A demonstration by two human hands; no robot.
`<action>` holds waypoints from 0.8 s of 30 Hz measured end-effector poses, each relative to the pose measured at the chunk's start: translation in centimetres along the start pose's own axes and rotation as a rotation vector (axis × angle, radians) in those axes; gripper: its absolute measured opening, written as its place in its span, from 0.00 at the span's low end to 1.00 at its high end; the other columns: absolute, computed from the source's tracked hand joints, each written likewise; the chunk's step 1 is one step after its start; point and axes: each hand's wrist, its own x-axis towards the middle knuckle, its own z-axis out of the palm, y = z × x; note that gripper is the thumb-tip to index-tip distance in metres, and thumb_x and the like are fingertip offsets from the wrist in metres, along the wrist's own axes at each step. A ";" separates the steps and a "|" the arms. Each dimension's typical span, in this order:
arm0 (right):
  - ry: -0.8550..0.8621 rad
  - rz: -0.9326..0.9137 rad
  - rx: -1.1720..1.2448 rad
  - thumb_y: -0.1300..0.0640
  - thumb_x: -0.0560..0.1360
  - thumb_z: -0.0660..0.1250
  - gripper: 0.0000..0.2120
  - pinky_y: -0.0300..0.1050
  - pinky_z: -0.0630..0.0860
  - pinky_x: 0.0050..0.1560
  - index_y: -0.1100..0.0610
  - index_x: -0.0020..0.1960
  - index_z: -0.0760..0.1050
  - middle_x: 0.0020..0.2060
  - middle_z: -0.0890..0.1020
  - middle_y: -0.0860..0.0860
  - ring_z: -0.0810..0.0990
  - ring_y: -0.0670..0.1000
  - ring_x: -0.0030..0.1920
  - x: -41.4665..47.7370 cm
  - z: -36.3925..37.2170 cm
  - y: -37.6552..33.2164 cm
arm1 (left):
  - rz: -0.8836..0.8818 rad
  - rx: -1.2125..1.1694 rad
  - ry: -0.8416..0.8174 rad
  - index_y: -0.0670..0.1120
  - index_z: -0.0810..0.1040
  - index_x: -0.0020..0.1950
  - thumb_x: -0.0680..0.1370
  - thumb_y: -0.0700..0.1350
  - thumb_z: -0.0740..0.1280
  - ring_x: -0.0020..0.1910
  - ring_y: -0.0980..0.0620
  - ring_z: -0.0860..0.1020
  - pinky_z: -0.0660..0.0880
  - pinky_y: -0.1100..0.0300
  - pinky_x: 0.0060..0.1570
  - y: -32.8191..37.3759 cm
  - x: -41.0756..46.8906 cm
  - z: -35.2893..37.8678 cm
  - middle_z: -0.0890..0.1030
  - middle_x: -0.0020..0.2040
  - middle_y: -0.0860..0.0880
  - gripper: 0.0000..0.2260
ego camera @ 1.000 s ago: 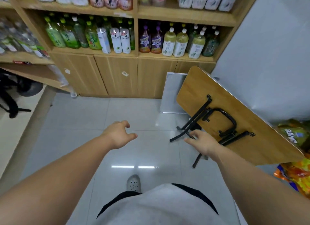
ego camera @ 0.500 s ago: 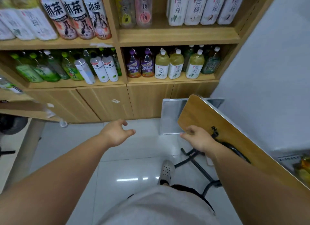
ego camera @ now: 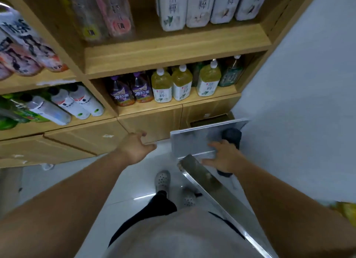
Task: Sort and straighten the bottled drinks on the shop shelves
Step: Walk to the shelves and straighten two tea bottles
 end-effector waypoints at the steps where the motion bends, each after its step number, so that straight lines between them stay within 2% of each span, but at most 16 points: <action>1: -0.010 0.043 0.057 0.31 0.74 0.68 0.39 0.59 0.70 0.73 0.46 0.79 0.63 0.77 0.66 0.55 0.69 0.61 0.74 0.5 0.7 0.3 | 0.011 0.024 -0.045 0.48 0.69 0.76 0.76 0.59 0.72 0.66 0.43 0.75 0.73 0.54 0.62 0.3 1.2 0.4 0.73 0.72 0.42 0.32; 5: -0.007 0.115 0.130 0.37 0.78 0.67 0.35 0.59 0.69 0.74 0.48 0.79 0.61 0.77 0.65 0.56 0.69 0.62 0.74 3.1 1.5 0.3 | 0.046 0.110 -0.101 0.50 0.66 0.77 0.77 0.60 0.71 0.65 0.42 0.75 0.73 0.55 0.58 1.5 5.1 1.3 0.68 0.74 0.43 0.32; 9: 0.081 0.052 0.206 0.41 0.79 0.69 0.31 0.52 0.71 0.69 0.48 0.78 0.65 0.75 0.67 0.54 0.73 0.59 0.70 7.7 -0.7 -2.2 | 0.088 0.085 -0.036 0.50 0.65 0.78 0.77 0.58 0.72 0.67 0.42 0.74 0.72 0.55 0.61 3.2 9.4 0.0 0.68 0.74 0.42 0.33; 13: 0.179 -0.034 0.291 0.41 0.78 0.70 0.31 0.47 0.69 0.64 0.50 0.76 0.68 0.72 0.70 0.56 0.73 0.59 0.70 13.2 -4.1 -6.0 | 0.093 0.053 0.032 0.49 0.63 0.78 0.76 0.56 0.72 0.67 0.41 0.74 0.73 0.54 0.61 4.4 13.7 -1.5 0.68 0.74 0.42 0.34; 16: 0.232 -0.074 0.301 0.40 0.77 0.70 0.33 0.52 0.69 0.69 0.50 0.78 0.65 0.75 0.69 0.56 0.70 0.59 0.74 17.4 -5.7 -7.9 | 0.124 0.000 0.110 0.50 0.63 0.78 0.76 0.55 0.73 0.71 0.42 0.71 0.69 0.57 0.60 5.1 16.7 -1.9 0.68 0.75 0.43 0.35; 18: 0.268 -0.084 0.352 0.40 0.77 0.71 0.35 0.52 0.69 0.70 0.49 0.79 0.64 0.76 0.68 0.55 0.69 0.58 0.75 19.7 -6.2 -8.5 | 0.142 -0.032 0.179 0.50 0.66 0.76 0.75 0.54 0.74 0.68 0.41 0.73 0.68 0.57 0.57 5.6 18.5 -2.0 0.71 0.72 0.43 0.32; 22: 0.409 -0.153 0.445 0.40 0.71 0.73 0.35 0.51 0.74 0.66 0.51 0.74 0.69 0.67 0.78 0.55 0.77 0.56 0.67 23.2 -7.3 -9.4 | 0.194 -0.103 0.314 0.47 0.66 0.73 0.73 0.54 0.75 0.64 0.39 0.75 0.74 0.48 0.61 6.5 21.8 -2.4 0.72 0.67 0.41 0.33; 24: 0.486 -0.179 0.462 0.41 0.70 0.74 0.36 0.52 0.75 0.64 0.53 0.73 0.69 0.66 0.77 0.55 0.77 0.56 0.65 24.6 -8.0 -9.4 | 0.219 -0.082 0.368 0.45 0.68 0.72 0.73 0.54 0.75 0.64 0.38 0.76 0.75 0.46 0.61 7.0 23.1 -2.7 0.75 0.65 0.39 0.32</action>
